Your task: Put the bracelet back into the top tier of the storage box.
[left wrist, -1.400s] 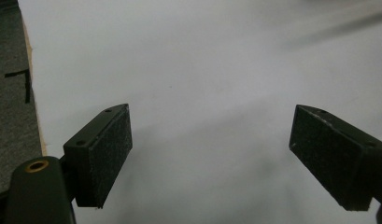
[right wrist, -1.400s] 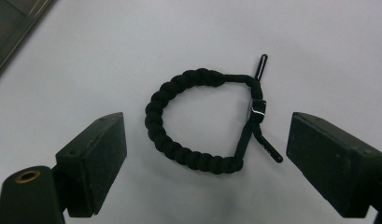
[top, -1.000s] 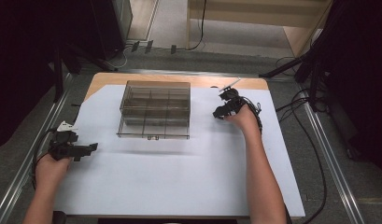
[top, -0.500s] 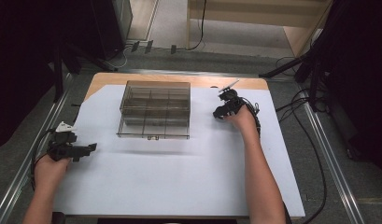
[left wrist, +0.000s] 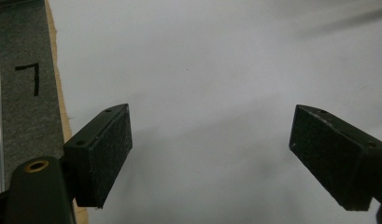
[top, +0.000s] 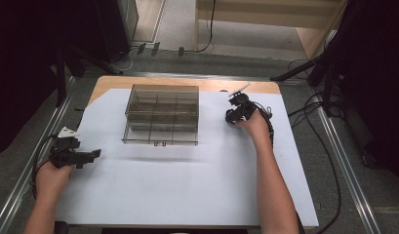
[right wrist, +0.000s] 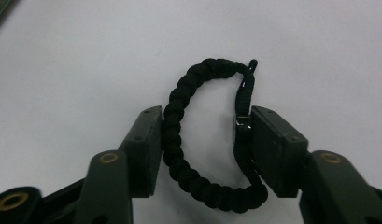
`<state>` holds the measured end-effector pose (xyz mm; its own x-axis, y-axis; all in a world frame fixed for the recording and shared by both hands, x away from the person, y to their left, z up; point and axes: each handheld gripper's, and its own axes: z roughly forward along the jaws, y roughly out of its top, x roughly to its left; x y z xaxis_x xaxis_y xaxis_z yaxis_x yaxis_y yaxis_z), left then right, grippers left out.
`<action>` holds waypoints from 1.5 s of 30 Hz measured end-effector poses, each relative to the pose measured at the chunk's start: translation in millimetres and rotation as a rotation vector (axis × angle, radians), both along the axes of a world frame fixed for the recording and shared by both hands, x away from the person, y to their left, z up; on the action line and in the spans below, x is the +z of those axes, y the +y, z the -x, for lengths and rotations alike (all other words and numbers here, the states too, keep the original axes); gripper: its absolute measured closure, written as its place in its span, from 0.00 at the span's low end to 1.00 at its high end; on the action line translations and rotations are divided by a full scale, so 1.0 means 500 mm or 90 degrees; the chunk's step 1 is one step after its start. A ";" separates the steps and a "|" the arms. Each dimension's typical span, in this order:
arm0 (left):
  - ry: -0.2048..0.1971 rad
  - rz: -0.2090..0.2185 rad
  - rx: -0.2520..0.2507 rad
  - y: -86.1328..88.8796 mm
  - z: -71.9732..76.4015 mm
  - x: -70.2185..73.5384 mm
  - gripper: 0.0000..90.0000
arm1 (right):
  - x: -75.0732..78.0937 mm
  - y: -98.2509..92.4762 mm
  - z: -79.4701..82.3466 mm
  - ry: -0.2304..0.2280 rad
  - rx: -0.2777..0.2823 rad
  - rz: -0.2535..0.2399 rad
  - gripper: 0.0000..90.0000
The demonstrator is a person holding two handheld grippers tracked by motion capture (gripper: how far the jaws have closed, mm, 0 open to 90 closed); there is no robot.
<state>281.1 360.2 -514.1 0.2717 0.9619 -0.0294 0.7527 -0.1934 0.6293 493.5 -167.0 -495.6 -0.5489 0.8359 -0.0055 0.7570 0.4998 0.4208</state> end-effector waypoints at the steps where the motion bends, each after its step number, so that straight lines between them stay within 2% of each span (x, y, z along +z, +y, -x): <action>1: 0.000 0.000 0.000 0.000 0.000 0.000 0.16 | 0.000 0.000 0.000 0.000 0.000 0.000 0.55; 4: -0.001 0.000 -0.001 -0.001 -0.001 0.000 0.16 | 0.002 -0.003 0.002 0.004 0.006 -0.001 0.65; 10: 0.001 0.000 -0.007 -0.004 -0.005 0.000 0.16 | 0.005 -0.004 0.005 0.011 -0.005 -0.002 0.77; 12: 0.000 0.002 -0.007 -0.005 -0.007 0.000 0.16 | 0.006 -0.005 0.006 0.021 -0.007 -0.003 0.83; 14: 0.000 0.000 -0.007 -0.006 -0.008 0.000 0.16 | 0.008 -0.006 0.007 0.035 -0.006 -0.003 0.85; 17: 0.000 0.000 -0.009 -0.007 -0.010 0.000 0.16 | 0.009 -0.006 0.008 0.042 -0.004 0.001 0.86; 19: 0.001 -0.001 -0.009 -0.008 -0.010 0.000 0.16 | 0.010 -0.007 0.006 0.049 -0.018 -0.007 0.86; 33: -0.003 0.002 -0.009 -0.007 -0.011 0.001 0.16 | 0.027 -0.020 0.012 0.079 -0.030 -0.038 0.86; 37: -0.001 0.000 -0.012 -0.008 -0.012 0.002 0.16 | 0.044 -0.019 0.021 0.078 -0.028 -0.058 0.86; 45: -0.004 0.003 -0.015 -0.011 -0.016 0.002 0.16 | 0.072 -0.011 0.042 0.074 -0.012 -0.074 0.86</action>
